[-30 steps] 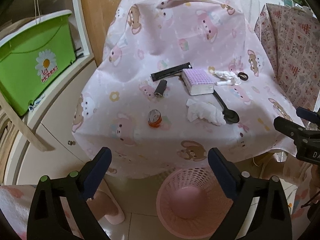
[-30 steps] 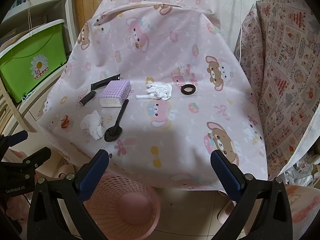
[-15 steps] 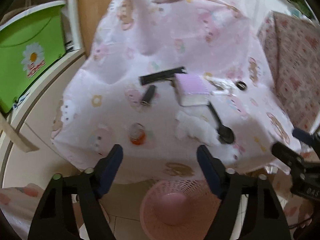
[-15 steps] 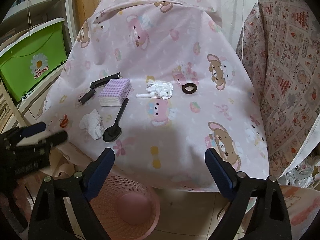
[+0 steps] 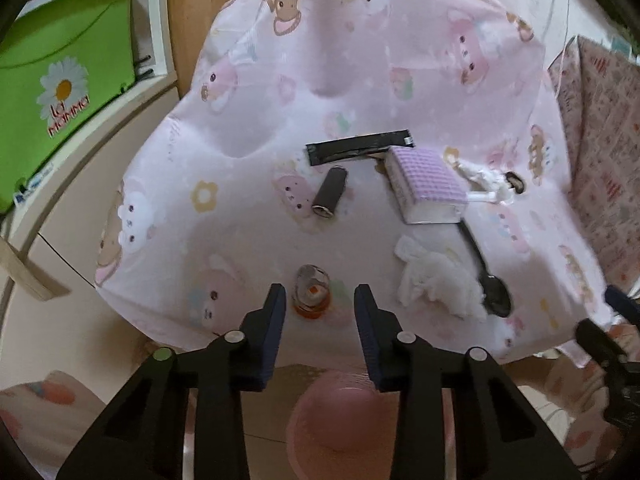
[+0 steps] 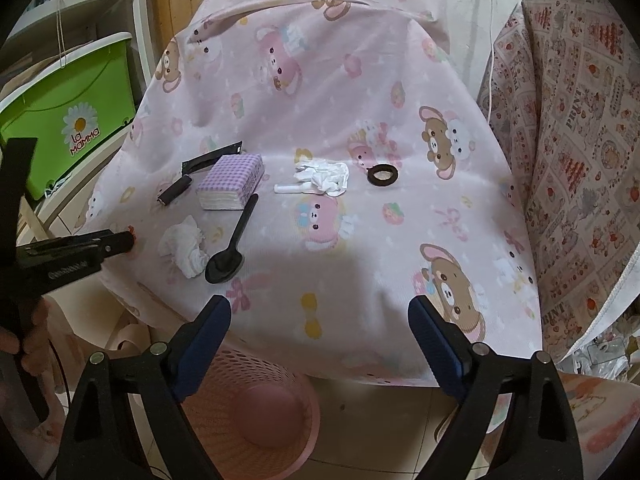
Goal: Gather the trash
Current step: 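Lower the left tool onto the orange-topped can and close on it, then grasp the black spoon handle with the right tool while the left holds the can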
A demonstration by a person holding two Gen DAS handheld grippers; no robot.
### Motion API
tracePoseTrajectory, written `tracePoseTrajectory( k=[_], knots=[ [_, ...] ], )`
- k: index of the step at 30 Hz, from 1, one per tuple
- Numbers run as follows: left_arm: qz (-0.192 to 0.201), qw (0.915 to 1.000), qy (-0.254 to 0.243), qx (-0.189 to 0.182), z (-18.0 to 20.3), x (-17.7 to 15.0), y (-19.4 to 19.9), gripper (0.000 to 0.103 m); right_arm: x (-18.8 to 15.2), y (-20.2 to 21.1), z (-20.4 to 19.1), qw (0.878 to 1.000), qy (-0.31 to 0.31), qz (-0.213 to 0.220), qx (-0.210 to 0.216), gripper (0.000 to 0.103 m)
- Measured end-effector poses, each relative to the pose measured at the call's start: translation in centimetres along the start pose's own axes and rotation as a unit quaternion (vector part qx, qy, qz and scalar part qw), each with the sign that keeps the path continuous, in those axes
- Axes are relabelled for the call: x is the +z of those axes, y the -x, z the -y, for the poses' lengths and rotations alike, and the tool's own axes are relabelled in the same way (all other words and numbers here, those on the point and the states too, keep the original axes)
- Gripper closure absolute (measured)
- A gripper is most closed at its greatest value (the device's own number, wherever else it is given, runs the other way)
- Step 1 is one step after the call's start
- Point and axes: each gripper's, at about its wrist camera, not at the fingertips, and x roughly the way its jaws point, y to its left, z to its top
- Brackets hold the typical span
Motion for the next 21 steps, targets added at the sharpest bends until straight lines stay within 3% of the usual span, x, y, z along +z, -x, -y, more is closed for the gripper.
tracePoseTrajectory(
  k=[2,6,8,16,21],
  knots=[
    [-0.002,1.0000,-0.003,0.002,-0.1,0.0,-0.3,0.085,0.0,0.0,0.0,1.000,-0.002,0.000,0.004,0.014],
    [-0.005,1.0000,0.003,0.007,-0.5,0.1,-0.9,0.085,0.2,-0.4,-0.2,1.000,-0.005,-0.002,0.026,0.026],
    [-0.001,1.0000,0.000,0.003,-0.4,0.1,-0.7,0.097,0.4,-0.7,-0.6,0.999,-0.005,-0.003,0.045,0.033],
    [0.057,0.9982,0.020,-0.001,-0.9,0.1,2.9,0.098,1.6,-3.5,-1.9,0.990,-0.046,-0.024,0.131,0.066],
    [0.090,0.9958,0.004,0.016,-0.8,-0.8,5.3,0.098,1.8,-5.0,-2.6,0.992,-0.047,-0.024,0.111,0.072]
  ],
)
